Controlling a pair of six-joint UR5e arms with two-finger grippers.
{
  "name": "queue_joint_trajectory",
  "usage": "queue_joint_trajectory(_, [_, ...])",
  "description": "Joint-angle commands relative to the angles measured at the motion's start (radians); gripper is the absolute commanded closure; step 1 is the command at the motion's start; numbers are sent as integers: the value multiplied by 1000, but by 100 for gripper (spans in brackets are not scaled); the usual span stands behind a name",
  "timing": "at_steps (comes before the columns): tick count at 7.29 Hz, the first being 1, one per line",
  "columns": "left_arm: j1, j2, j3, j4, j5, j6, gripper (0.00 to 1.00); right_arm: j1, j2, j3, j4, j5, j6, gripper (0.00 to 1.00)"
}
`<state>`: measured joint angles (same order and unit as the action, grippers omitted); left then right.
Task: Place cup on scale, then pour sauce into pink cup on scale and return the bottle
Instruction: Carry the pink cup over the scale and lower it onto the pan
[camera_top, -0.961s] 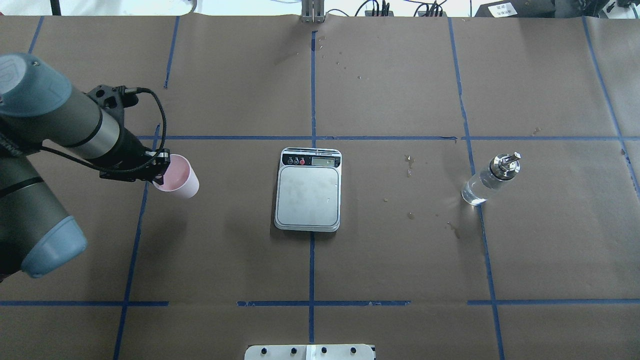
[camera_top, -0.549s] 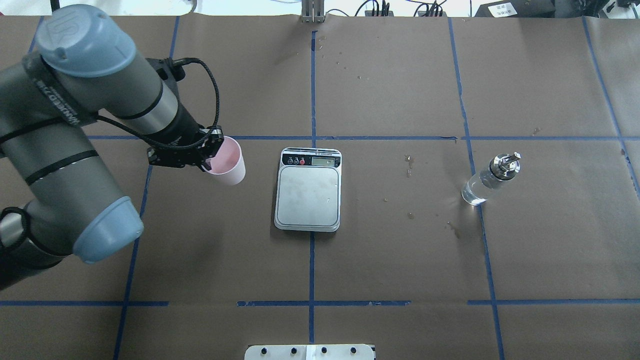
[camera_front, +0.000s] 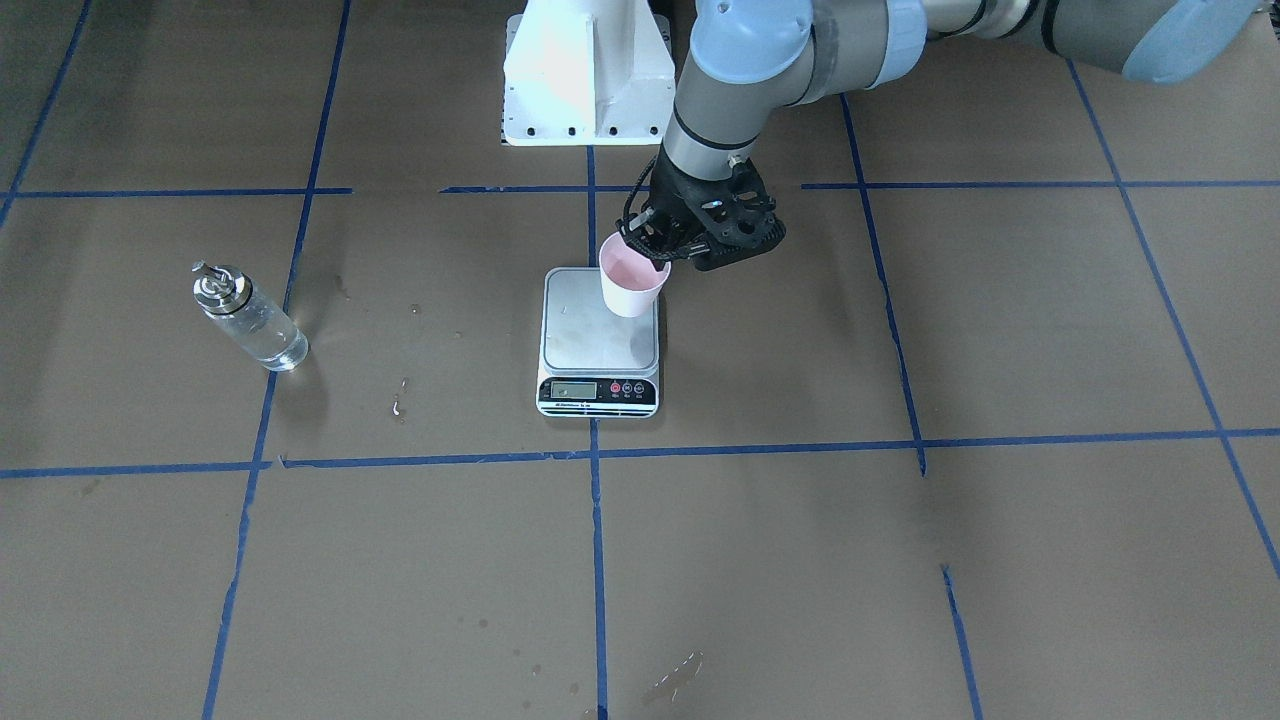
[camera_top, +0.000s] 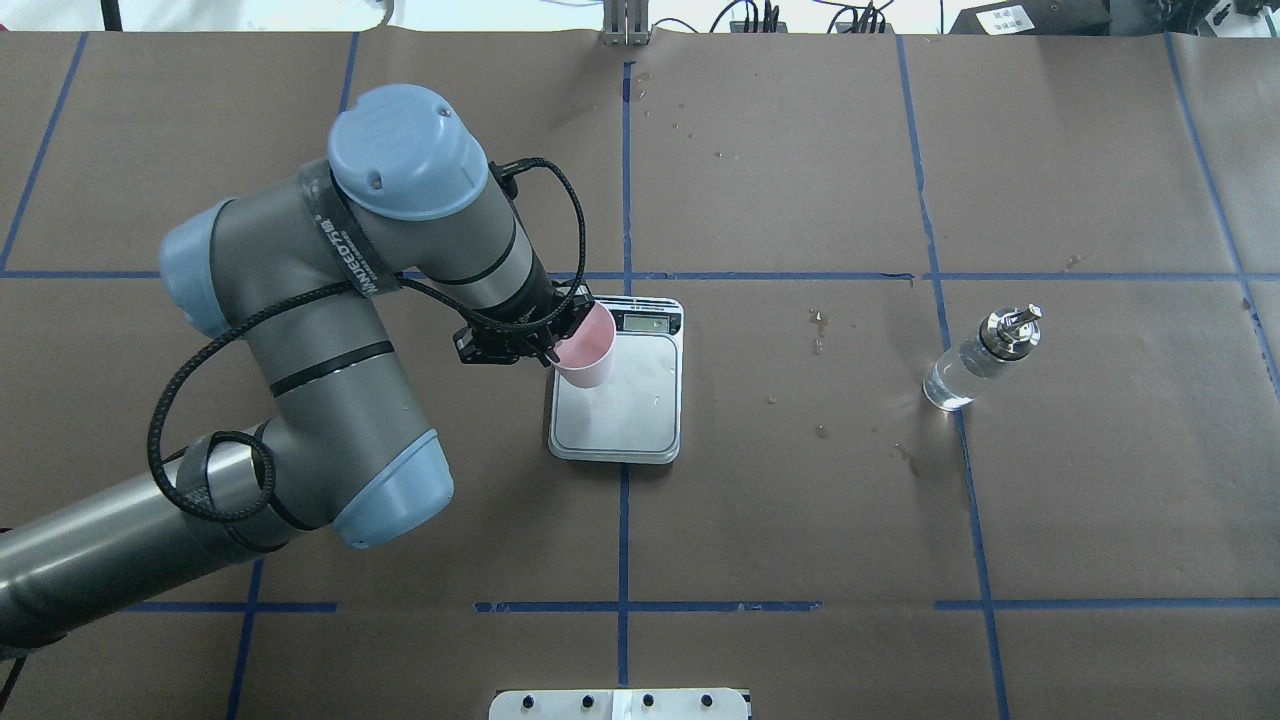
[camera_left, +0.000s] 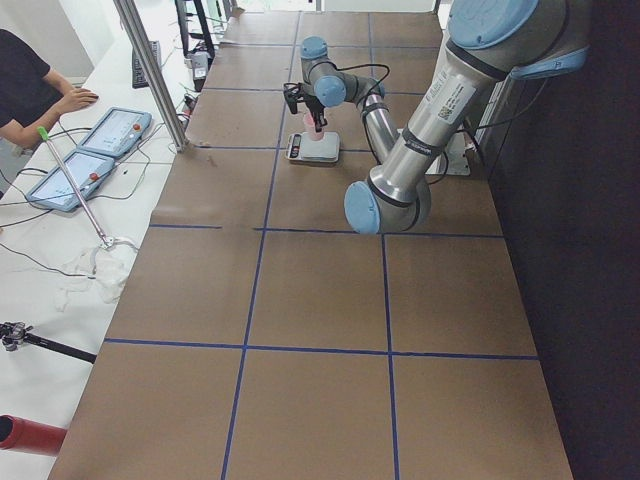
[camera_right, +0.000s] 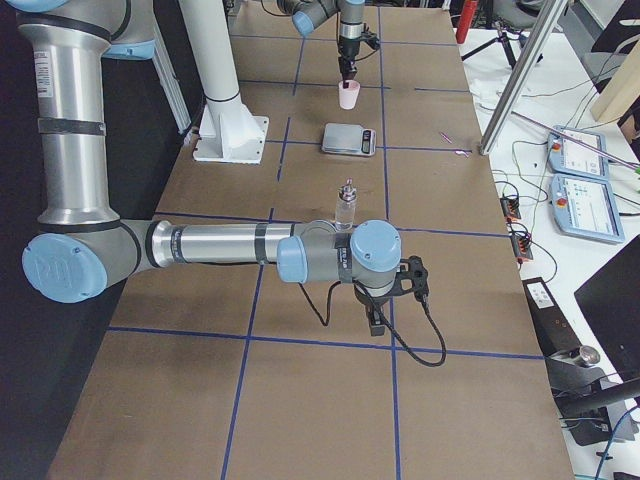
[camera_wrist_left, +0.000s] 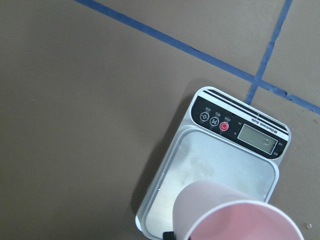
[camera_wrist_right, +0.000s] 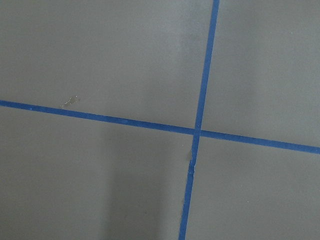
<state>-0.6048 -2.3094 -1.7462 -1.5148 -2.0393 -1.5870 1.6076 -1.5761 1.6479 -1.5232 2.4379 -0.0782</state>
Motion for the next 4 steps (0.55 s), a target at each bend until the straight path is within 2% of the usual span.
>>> queue_joint_trajectory(1, [37,-8,40,-37,36,-25,100,0,1,4,1,1,0,0])
queue_joint_trajectory(3, [39,-10,108,-132,37,-53,100,0,1,9,1,0,0,0])
queue_joint_trajectory(4, [45,-10,109,-134,37,-53,100,0,1,10,1,1,0,0])
